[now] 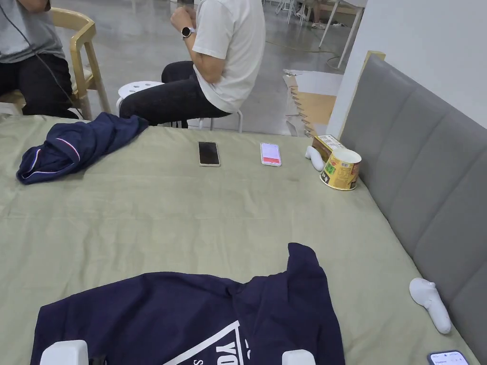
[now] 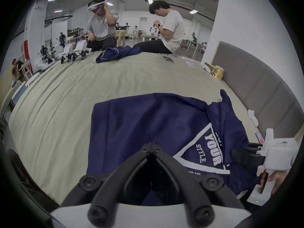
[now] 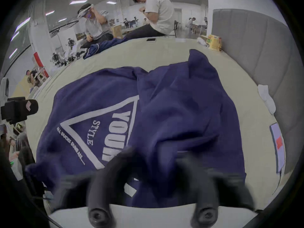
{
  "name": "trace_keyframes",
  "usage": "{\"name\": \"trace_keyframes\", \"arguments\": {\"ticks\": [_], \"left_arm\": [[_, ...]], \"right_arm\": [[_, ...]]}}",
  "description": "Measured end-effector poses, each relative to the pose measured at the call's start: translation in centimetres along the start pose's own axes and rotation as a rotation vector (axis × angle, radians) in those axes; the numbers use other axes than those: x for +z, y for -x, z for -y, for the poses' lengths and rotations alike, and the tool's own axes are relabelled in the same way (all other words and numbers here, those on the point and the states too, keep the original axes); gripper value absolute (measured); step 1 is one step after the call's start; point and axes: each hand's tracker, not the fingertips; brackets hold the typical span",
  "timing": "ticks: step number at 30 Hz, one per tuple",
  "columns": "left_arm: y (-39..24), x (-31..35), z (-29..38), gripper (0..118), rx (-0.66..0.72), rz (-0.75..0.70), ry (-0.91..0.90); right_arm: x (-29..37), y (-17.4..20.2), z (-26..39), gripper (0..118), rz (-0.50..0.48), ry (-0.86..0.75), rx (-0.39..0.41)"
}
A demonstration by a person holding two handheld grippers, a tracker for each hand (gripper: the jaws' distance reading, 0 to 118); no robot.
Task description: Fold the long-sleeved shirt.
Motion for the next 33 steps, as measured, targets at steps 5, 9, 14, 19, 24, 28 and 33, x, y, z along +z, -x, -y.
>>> {"name": "trace_keyframes", "arguments": {"ticks": [5, 9, 14, 19, 24, 28, 33], "left_arm": [[-0.1, 0.4, -0.8, 4, -0.014, 0.010, -0.023], [0.1, 0.1, -1.5, 4, -0.014, 0.016, -0.039], [0.3, -0.4, -2.5, 4, -0.012, 0.021, -0.057], [0.7, -1.5, -3.9, 4, -0.024, 0.005, -0.064], [0.9, -3.1, -4.9, 4, -0.019, -0.011, -0.052], [1.0, -4.7, -5.1, 4, -0.026, -0.021, -0.024], [1.0, -6.3, -5.2, 4, -0.028, -0.022, 0.006]], "right_arm": [[4.3, -3.1, -0.3, 116, -0.037, -0.146, -0.065], [6.4, -3.9, -1.0, 110, -0.011, -0.196, -0.110], [5.9, -5.5, -3.6, 0, 0.047, -0.240, -0.097], [2.3, -8.5, -9.6, 3, 0.017, -0.197, -0.091], [-3.6, -10.2, -17.2, 113, 0.049, -0.062, -0.101], [-9.3, -11.8, -20.5, 111, -0.014, 0.118, -0.145], [-12.9, -12.1, -21.8, 95, -0.041, 0.210, -0.138]]}}
